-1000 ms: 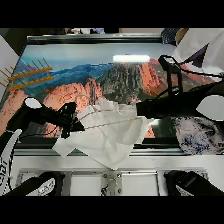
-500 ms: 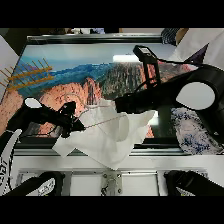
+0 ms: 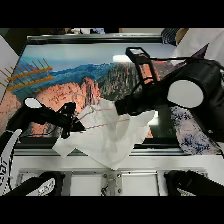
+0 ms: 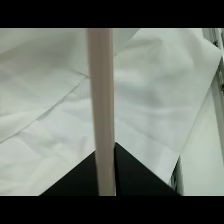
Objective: Fold the clothes and pants, and hang the long-sleeved shirts on hangers.
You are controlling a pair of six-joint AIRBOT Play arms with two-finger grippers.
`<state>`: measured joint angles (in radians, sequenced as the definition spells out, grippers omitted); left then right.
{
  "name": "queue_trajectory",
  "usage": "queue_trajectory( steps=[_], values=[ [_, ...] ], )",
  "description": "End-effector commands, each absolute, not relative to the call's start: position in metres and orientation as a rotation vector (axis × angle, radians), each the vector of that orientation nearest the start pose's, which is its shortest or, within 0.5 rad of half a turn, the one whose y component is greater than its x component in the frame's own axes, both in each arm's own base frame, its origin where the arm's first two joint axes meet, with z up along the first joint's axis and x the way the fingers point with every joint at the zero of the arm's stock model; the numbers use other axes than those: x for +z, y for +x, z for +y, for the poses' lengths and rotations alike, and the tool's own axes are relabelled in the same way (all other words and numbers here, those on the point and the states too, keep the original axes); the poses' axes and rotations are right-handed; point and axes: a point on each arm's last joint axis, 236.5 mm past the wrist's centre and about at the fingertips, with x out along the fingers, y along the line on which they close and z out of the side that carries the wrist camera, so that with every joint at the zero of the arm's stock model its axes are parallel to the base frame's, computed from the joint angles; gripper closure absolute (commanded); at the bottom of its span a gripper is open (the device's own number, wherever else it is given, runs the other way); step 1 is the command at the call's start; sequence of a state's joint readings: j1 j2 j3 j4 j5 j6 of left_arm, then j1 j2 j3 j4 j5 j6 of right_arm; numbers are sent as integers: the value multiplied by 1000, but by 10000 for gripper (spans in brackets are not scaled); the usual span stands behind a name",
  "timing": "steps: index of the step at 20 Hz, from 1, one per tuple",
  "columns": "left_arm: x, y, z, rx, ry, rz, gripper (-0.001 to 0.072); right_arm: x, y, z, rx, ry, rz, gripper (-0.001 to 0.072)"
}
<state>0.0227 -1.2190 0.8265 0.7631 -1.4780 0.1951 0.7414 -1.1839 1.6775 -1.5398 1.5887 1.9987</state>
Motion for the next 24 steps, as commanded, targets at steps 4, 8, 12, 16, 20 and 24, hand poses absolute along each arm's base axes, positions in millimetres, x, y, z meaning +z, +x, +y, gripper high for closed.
queue_trajectory(
  steps=[4, 8, 12, 16, 20, 24],
  values=[
    [0, 237, -164, -1600, 464, 741, 690, 206, 248, 191, 249, -66, 1196, 689],
    [0, 238, -164, -1599, 464, 742, 690, 206, 246, 215, 327, -12, 1203, 690],
    [0, 238, -164, -1599, 465, 742, 690, 204, 252, 250, 430, 50, 1188, 690],
    [-1, 238, -164, -1597, 465, 741, 690, 201, 255, 287, 537, 117, 1198, 689],
    [0, 238, -164, -1598, 465, 741, 690, 199, 258, 318, 614, 141, 1174, 690],
    [0, 238, -164, -1599, 465, 742, 690, 202, 260, 345, 669, 161, 1122, 690]
  ],
)
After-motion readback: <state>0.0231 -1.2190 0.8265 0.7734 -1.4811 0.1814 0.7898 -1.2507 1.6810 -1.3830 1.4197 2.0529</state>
